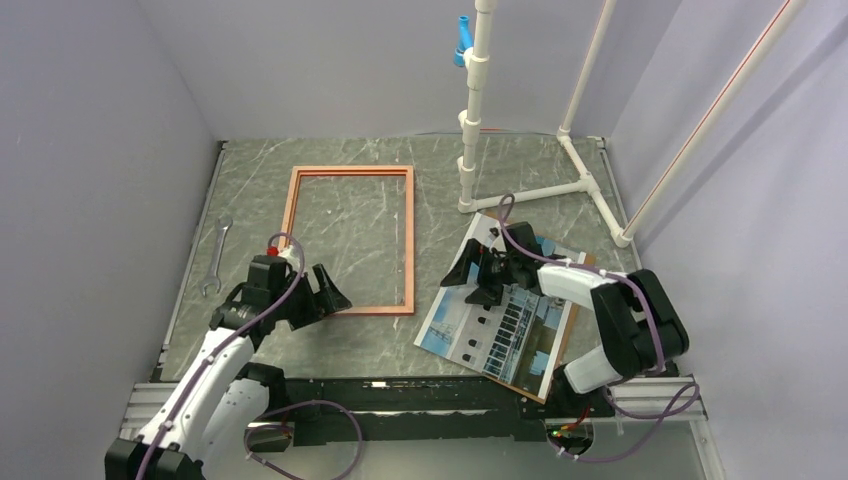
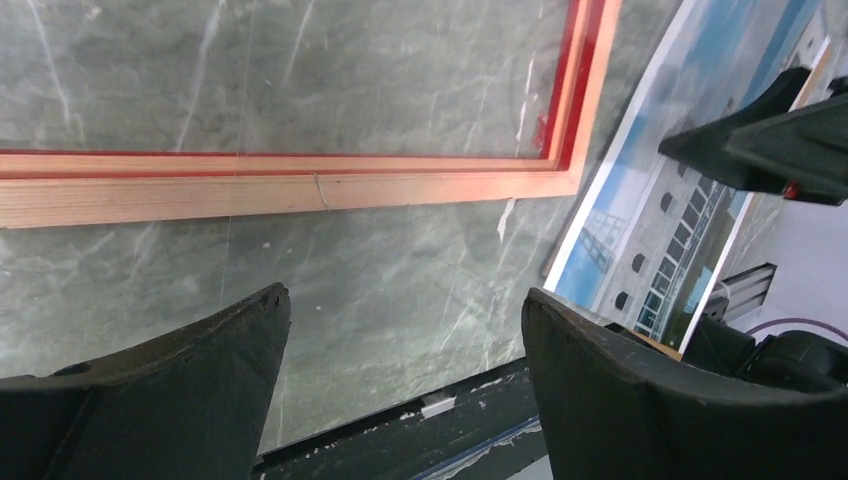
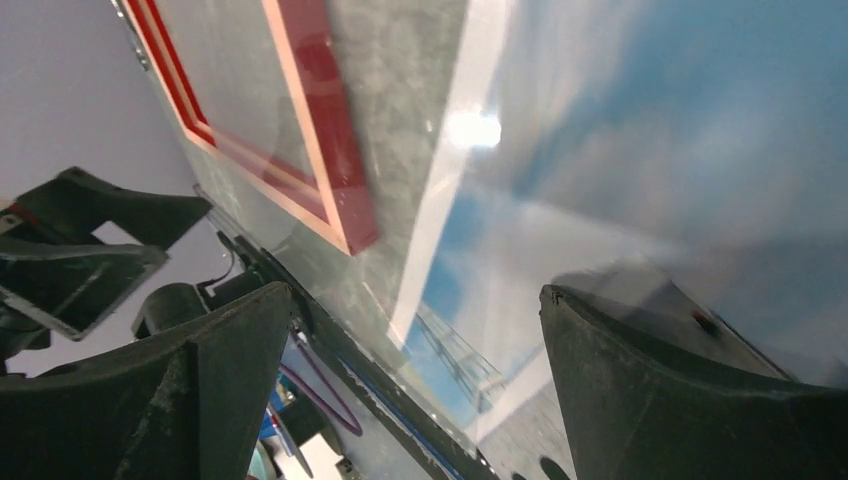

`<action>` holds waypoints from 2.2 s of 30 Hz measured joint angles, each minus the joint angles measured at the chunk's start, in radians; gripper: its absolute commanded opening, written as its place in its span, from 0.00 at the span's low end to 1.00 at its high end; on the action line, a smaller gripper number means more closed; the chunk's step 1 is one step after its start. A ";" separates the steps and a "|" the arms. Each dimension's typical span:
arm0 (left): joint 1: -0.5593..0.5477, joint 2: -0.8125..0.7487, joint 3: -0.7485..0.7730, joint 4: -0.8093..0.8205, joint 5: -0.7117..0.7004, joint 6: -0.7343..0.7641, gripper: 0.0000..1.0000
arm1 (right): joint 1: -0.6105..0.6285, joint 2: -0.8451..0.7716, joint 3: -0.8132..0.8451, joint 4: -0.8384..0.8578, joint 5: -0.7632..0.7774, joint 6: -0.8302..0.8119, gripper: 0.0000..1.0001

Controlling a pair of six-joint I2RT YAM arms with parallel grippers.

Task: Put the photo into the frame
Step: Pick up the photo frame item at the center of the board, then adjust the photo frame at the center of the board.

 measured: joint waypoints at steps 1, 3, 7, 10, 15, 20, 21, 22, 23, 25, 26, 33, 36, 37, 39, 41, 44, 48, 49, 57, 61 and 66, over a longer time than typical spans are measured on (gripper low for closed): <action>-0.003 0.010 -0.008 0.006 0.006 -0.003 0.88 | 0.005 0.017 0.005 0.021 -0.006 0.008 0.97; -0.008 0.028 -0.022 0.024 0.015 -0.006 0.88 | 0.021 0.061 0.020 0.076 -0.028 0.027 0.97; -0.013 0.041 -0.058 0.070 0.024 -0.021 0.88 | 0.057 0.134 0.035 0.207 -0.066 0.072 0.98; -0.014 0.047 -0.092 0.099 0.027 -0.031 0.88 | 0.069 0.161 0.027 0.294 -0.085 0.107 0.97; -0.016 0.083 -0.140 0.156 0.038 -0.052 0.87 | 0.071 0.166 -0.058 0.497 -0.101 0.184 0.97; -0.016 0.108 -0.161 0.205 0.059 -0.070 0.87 | 0.072 0.171 -0.158 0.710 -0.122 0.285 0.90; -0.016 0.113 -0.161 0.213 0.063 -0.071 0.87 | 0.072 0.175 -0.171 0.743 -0.126 0.303 0.85; -0.016 0.118 -0.162 0.220 0.067 -0.071 0.87 | 0.073 0.186 -0.189 0.801 -0.135 0.330 0.83; -0.017 0.121 -0.163 0.226 0.068 -0.071 0.86 | 0.075 0.200 -0.203 0.855 -0.142 0.354 0.78; -0.017 0.124 -0.163 0.230 0.071 -0.071 0.87 | 0.076 0.232 -0.216 0.953 -0.155 0.404 0.70; -0.017 0.121 -0.163 0.231 0.072 -0.071 0.87 | 0.078 0.252 -0.217 0.996 -0.163 0.424 0.65; -0.021 0.062 -0.161 0.200 0.074 -0.069 0.90 | 0.098 0.361 -0.217 1.215 -0.189 0.535 0.33; -0.021 0.024 -0.148 0.160 0.074 -0.070 0.93 | 0.102 0.367 -0.224 1.255 -0.191 0.552 0.22; -0.021 0.007 -0.135 0.137 0.074 -0.070 0.93 | 0.102 0.367 -0.227 1.262 -0.191 0.556 0.19; -0.021 -0.009 -0.117 0.113 0.073 -0.069 0.94 | 0.103 0.365 -0.232 1.262 -0.190 0.554 0.12; -0.021 -0.032 -0.080 0.077 0.068 -0.067 0.95 | 0.104 0.353 -0.238 1.234 -0.187 0.544 0.07; -0.021 -0.062 -0.023 0.030 0.063 -0.064 0.96 | 0.106 0.308 -0.241 1.149 -0.178 0.511 0.00; -0.021 -0.085 0.064 -0.036 0.047 -0.047 0.97 | 0.114 0.201 -0.234 0.946 -0.143 0.423 0.00; -0.021 -0.087 0.085 -0.051 0.040 -0.042 0.97 | 0.119 0.162 -0.223 0.856 -0.125 0.388 0.00; -0.021 -0.070 0.156 -0.145 0.005 0.006 0.96 | 0.151 -0.160 -0.079 0.212 0.038 0.152 0.00; -0.021 -0.042 0.156 -0.167 -0.005 0.027 0.96 | 0.154 -0.340 0.011 -0.095 0.134 0.062 0.00; -0.024 0.020 0.157 -0.169 -0.019 0.047 0.87 | 0.154 -0.544 0.183 -0.455 0.267 -0.015 0.00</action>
